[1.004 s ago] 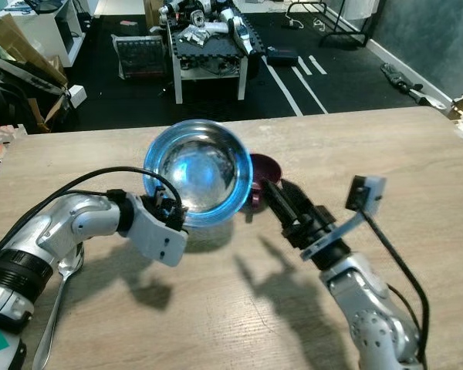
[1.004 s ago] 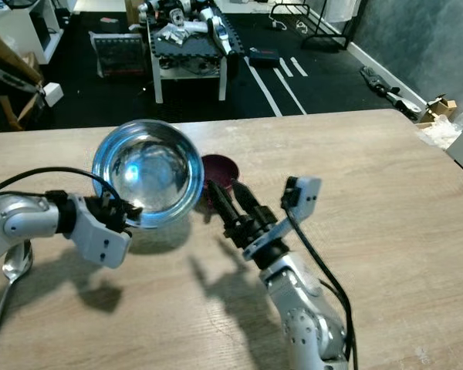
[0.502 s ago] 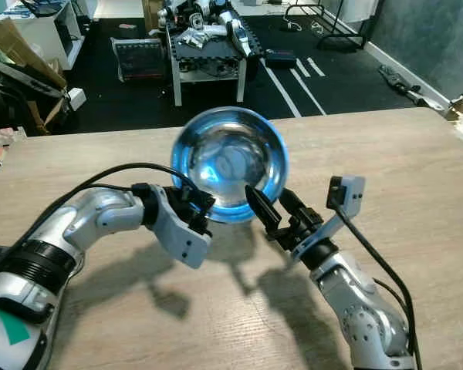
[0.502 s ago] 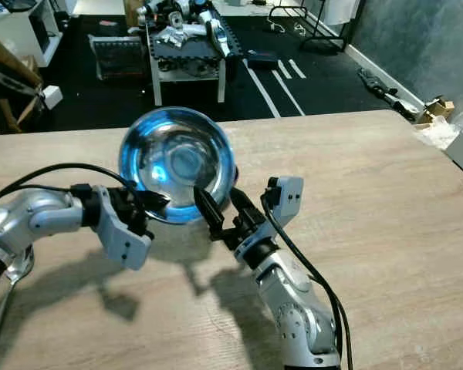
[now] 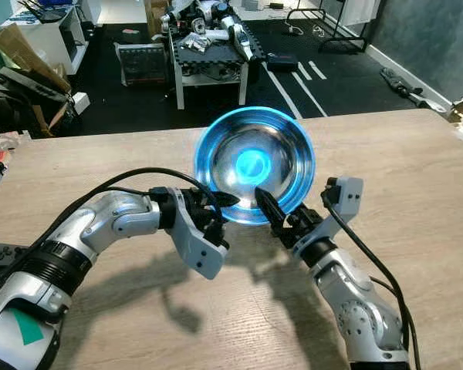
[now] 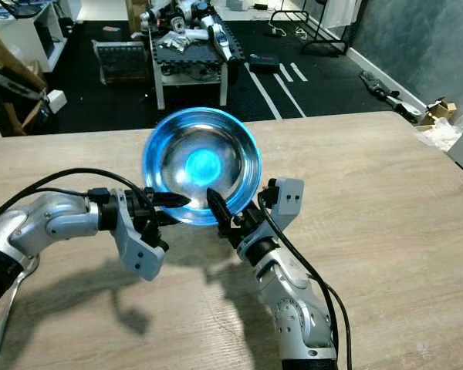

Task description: Setting the table

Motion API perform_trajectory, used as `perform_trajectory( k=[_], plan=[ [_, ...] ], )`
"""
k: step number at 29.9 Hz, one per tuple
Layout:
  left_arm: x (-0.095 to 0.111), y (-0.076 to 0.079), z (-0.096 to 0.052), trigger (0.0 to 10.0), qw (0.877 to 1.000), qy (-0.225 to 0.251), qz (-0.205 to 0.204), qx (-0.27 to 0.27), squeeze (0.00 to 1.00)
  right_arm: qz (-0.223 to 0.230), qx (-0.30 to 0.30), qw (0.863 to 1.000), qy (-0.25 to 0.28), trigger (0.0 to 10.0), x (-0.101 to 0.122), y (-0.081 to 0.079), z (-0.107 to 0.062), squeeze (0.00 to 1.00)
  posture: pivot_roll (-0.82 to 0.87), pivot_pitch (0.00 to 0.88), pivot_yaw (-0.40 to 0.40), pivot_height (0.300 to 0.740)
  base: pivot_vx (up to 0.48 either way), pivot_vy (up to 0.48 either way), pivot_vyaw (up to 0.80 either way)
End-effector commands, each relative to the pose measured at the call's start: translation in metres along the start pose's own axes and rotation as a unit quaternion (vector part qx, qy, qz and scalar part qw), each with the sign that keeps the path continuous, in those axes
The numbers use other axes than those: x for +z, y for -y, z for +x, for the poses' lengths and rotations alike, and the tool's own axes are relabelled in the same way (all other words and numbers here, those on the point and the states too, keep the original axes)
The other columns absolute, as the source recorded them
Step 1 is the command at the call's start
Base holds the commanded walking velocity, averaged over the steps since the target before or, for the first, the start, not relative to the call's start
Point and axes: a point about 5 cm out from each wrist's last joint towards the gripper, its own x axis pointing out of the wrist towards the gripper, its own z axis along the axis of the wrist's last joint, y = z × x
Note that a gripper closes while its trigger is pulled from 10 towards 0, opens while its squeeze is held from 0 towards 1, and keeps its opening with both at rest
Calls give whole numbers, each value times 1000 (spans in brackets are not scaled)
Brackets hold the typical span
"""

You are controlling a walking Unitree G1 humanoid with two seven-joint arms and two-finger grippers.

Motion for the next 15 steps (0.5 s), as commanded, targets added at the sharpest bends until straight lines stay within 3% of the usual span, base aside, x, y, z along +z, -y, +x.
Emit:
perform_trajectory(
  k=[1, 15],
  plan=[
    [2, -2, 1, 10000, 1000, 9, 0, 3, 1000, 2, 1, 1000, 8, 0, 1, 0, 0, 0, 88, 125, 63, 740, 0, 0, 0],
    [4, -10, 1, 10000, 999, 12, 25, 34, 1000, 6, -10, 1000, 24, 0, 4, 3, 1, 0, 95, 125, 64, 740, 0, 0, 0]
  ],
)
